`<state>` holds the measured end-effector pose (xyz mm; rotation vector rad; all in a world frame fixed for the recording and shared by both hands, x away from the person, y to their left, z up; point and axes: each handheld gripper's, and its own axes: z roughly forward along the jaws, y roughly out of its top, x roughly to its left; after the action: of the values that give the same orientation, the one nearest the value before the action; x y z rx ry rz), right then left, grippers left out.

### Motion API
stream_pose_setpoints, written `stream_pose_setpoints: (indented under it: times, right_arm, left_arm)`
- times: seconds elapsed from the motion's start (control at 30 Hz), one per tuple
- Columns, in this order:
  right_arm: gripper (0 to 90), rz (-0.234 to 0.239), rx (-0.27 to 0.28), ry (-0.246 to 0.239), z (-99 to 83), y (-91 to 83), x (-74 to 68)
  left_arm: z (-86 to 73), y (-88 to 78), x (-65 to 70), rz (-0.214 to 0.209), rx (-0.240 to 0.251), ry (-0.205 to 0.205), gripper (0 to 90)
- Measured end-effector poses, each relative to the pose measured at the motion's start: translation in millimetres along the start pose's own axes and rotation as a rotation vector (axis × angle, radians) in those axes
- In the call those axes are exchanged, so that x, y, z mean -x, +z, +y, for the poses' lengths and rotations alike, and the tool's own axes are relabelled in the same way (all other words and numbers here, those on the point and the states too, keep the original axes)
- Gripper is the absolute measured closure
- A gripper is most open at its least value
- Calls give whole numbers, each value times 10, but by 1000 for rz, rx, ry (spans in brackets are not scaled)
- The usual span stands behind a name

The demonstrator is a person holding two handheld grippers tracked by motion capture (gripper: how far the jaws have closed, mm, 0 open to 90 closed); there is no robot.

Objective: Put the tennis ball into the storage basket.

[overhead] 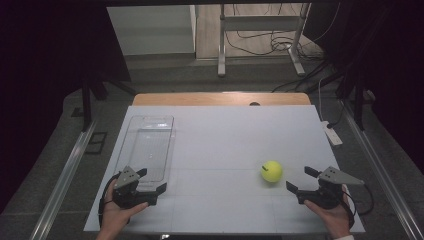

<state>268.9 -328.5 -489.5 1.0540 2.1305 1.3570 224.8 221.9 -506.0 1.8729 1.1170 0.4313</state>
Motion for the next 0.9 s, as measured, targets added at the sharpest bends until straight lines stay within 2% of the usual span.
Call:
stream_pose_setpoints:
  times: [0.9]
  right_arm:
    - [102, 13, -5, 18, -31, 22, 57]
  left_arm:
    - [35, -16, 30, 5, 9, 5, 98]
